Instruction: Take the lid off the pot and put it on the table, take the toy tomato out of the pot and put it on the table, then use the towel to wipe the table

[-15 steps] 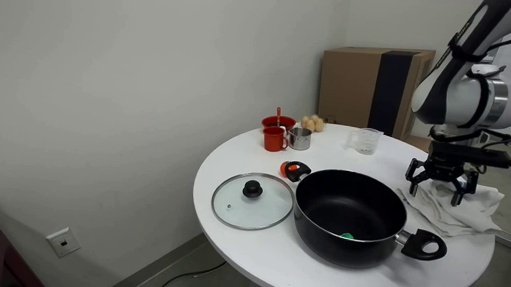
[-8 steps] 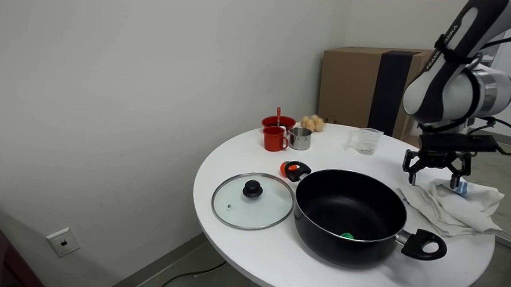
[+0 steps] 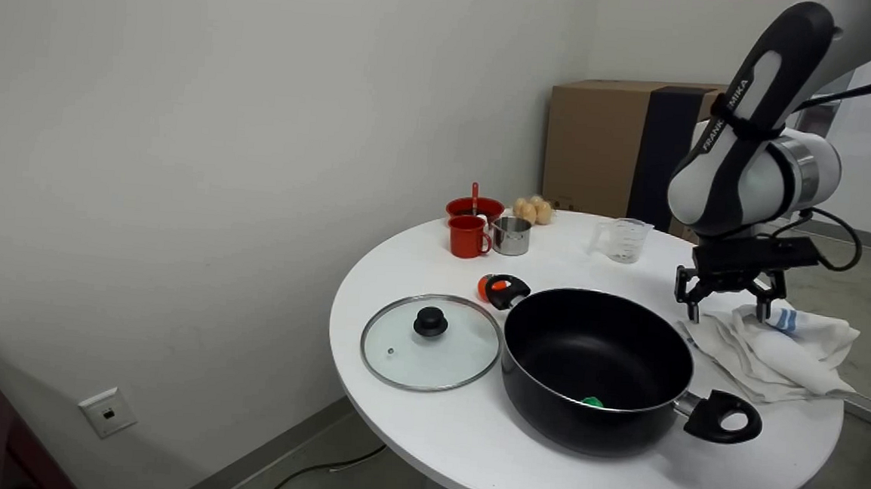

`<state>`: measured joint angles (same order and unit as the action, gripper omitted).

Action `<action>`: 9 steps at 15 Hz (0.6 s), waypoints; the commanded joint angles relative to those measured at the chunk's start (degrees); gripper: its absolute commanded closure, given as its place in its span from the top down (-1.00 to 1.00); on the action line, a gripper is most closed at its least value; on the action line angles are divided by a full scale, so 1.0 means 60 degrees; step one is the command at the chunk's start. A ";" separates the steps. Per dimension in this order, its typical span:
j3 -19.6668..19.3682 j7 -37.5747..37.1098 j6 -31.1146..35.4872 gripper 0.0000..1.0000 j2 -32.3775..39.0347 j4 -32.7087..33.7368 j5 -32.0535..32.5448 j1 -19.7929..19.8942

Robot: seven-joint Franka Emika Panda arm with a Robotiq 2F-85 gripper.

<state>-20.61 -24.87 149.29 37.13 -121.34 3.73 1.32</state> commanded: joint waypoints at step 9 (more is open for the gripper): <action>-0.0070 -0.0032 0.1132 -0.55 0.0410 -0.0315 -0.0128 -0.0146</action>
<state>-20.69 -24.96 154.15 39.62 -122.36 3.61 0.69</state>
